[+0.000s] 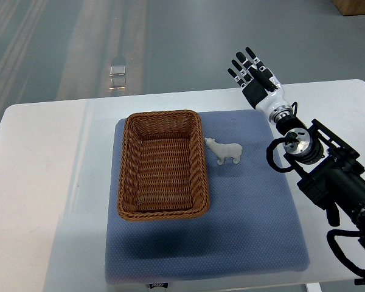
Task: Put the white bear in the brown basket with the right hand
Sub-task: 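Swing the right hand over the mat above the white bear figurine, then lower the right hand onto the white bear and close fingers around it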
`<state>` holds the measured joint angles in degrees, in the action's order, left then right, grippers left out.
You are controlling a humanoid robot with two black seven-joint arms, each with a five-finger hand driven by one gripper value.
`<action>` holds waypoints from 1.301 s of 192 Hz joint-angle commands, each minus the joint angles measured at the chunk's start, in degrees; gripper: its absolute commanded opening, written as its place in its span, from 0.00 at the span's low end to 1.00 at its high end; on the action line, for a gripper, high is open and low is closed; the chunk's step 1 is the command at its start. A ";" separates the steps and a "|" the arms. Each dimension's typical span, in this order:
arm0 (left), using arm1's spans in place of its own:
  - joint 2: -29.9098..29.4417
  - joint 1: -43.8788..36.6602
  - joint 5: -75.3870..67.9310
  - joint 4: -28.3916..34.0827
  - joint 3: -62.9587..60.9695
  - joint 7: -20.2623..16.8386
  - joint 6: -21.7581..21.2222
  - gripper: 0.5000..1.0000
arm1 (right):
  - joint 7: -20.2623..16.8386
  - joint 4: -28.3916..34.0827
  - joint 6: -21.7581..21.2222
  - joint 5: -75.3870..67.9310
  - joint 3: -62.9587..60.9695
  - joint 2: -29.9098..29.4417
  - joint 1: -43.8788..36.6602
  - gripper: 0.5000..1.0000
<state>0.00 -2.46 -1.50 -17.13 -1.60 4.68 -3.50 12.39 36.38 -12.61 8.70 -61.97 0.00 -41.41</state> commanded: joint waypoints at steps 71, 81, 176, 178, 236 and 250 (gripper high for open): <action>0.00 0.00 0.01 0.08 0.20 -0.02 -0.02 1.00 | -0.09 0.00 -0.31 0.17 0.98 0.00 -0.25 0.85; 0.00 0.00 0.01 -0.01 0.20 -0.02 -0.02 1.00 | -0.09 0.09 -0.39 0.79 2.20 0.00 -0.42 0.86; 0.00 0.00 0.01 -0.45 0.28 -0.02 3.68 1.00 | -9.31 9.93 -0.31 37.25 29.98 16.25 -11.67 0.86; 0.00 0.00 0.01 -0.36 0.28 -0.02 3.68 1.00 | -9.84 10.63 -0.39 38.22 30.59 16.87 -12.11 0.86; 0.00 0.09 0.01 -0.45 0.20 -0.02 3.76 1.00 | -23.99 18.55 -12.70 44.74 57.66 26.45 -38.21 0.86; 0.00 0.09 -0.08 -0.45 0.20 -0.02 3.68 1.00 | -26.71 19.69 -14.80 43.68 59.78 27.07 -41.90 0.85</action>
<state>0.00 -2.44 -1.49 -17.56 -1.39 4.65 0.19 -10.70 54.86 -24.70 53.49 -6.41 26.16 -77.54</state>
